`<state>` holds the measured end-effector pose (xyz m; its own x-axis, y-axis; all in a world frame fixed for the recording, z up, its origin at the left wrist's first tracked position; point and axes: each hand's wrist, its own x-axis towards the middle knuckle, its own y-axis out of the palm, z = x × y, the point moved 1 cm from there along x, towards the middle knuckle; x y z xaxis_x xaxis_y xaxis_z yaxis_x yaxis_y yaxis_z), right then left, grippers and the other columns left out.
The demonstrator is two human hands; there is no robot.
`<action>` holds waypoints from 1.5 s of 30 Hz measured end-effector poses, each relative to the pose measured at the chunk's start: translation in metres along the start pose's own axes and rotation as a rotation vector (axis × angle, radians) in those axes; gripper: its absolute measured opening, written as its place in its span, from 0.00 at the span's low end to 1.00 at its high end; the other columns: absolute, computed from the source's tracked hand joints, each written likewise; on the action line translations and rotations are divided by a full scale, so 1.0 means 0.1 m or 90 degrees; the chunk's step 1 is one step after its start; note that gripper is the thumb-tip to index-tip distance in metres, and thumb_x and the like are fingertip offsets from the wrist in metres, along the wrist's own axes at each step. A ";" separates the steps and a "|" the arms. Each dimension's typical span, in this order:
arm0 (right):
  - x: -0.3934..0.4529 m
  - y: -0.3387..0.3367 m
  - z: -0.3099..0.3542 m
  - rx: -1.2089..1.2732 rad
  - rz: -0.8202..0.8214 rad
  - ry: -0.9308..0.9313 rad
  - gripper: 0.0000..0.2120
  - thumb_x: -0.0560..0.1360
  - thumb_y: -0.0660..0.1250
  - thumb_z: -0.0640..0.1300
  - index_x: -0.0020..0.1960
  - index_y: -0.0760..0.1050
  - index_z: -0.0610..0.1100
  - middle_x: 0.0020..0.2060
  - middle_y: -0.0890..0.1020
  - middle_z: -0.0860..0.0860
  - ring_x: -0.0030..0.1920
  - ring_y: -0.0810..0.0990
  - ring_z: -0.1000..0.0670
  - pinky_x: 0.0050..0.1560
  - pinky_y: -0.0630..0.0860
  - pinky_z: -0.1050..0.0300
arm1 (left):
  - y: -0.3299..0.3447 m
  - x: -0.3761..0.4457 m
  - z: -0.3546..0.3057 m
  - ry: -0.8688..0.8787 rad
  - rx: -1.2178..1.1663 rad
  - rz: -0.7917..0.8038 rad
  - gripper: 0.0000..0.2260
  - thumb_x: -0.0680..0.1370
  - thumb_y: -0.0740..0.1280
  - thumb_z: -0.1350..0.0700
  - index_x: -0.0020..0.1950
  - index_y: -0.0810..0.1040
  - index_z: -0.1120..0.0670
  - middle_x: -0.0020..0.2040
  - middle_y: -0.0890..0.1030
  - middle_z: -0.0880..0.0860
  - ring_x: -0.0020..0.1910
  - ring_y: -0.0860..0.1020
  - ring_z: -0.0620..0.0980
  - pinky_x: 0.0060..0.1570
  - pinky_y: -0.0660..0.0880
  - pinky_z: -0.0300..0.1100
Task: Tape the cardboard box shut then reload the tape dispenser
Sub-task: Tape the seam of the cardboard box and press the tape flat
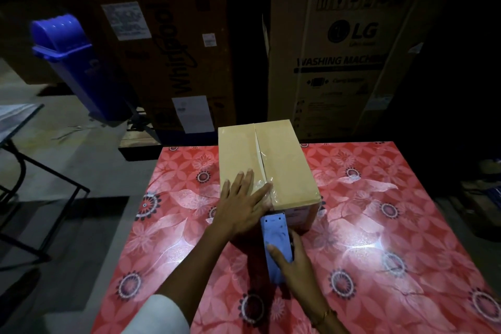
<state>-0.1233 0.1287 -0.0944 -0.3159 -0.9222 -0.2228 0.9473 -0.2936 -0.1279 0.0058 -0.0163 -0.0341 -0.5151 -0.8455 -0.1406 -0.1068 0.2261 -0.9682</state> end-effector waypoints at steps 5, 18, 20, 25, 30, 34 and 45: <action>-0.06 -0.05 0.02 -0.003 0.026 -0.030 0.36 0.65 0.76 0.59 0.69 0.67 0.57 0.62 0.78 0.60 0.59 0.79 0.62 0.54 0.76 0.68 | 0.04 0.00 0.02 0.000 -0.008 -0.009 0.25 0.82 0.45 0.34 0.79 0.48 0.33 0.82 0.37 0.51 0.80 0.35 0.52 0.76 0.34 0.57; -0.16 0.01 -0.01 -0.008 -0.014 -0.038 0.30 0.66 0.78 0.53 0.65 0.71 0.58 0.57 0.80 0.69 0.56 0.79 0.67 0.49 0.74 0.76 | 0.04 0.01 0.01 0.000 -0.007 -0.016 0.25 0.82 0.45 0.34 0.79 0.47 0.33 0.83 0.38 0.52 0.80 0.36 0.53 0.76 0.35 0.58; -0.19 0.01 -0.02 -0.018 -0.023 -0.035 0.32 0.65 0.77 0.56 0.66 0.70 0.59 0.57 0.80 0.68 0.55 0.79 0.67 0.48 0.74 0.76 | 0.03 0.01 0.01 0.001 -0.006 -0.017 0.25 0.82 0.45 0.34 0.79 0.47 0.33 0.83 0.38 0.52 0.81 0.36 0.53 0.76 0.35 0.58; -0.23 0.01 -0.02 -0.021 -0.012 -0.019 0.34 0.66 0.76 0.59 0.69 0.67 0.62 0.58 0.79 0.69 0.56 0.78 0.68 0.47 0.74 0.77 | 0.02 0.00 0.00 0.003 -0.011 -0.015 0.25 0.82 0.45 0.34 0.79 0.48 0.33 0.83 0.38 0.52 0.81 0.36 0.53 0.76 0.34 0.58; -0.29 -0.05 -0.08 -0.067 0.010 0.002 0.36 0.65 0.74 0.64 0.69 0.64 0.65 0.60 0.79 0.67 0.58 0.78 0.67 0.54 0.76 0.68 | -0.02 -0.01 -0.01 0.011 -0.016 -0.001 0.32 0.76 0.46 0.27 0.80 0.47 0.34 0.83 0.38 0.53 0.81 0.36 0.54 0.75 0.34 0.59; -0.31 -0.05 -0.06 -0.091 0.005 0.015 0.35 0.64 0.72 0.67 0.68 0.64 0.68 0.57 0.79 0.70 0.55 0.77 0.71 0.49 0.75 0.71 | 0.00 -0.02 0.00 0.028 -0.003 0.002 0.41 0.71 0.53 0.22 0.80 0.46 0.35 0.82 0.36 0.54 0.80 0.34 0.56 0.75 0.34 0.61; -0.26 -0.02 0.09 -0.133 -0.014 0.041 0.29 0.63 0.69 0.71 0.62 0.66 0.69 0.51 0.81 0.72 0.49 0.79 0.72 0.43 0.73 0.73 | -0.01 0.00 0.02 0.028 -0.026 0.019 0.40 0.72 0.52 0.23 0.80 0.44 0.34 0.81 0.34 0.53 0.80 0.33 0.55 0.75 0.33 0.60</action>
<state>-0.1170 0.1510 -0.0798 -0.3461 -0.8959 -0.2784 0.9105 -0.2492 -0.3299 0.0077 -0.0175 -0.0332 -0.5550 -0.8166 -0.1587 -0.1254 0.2707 -0.9545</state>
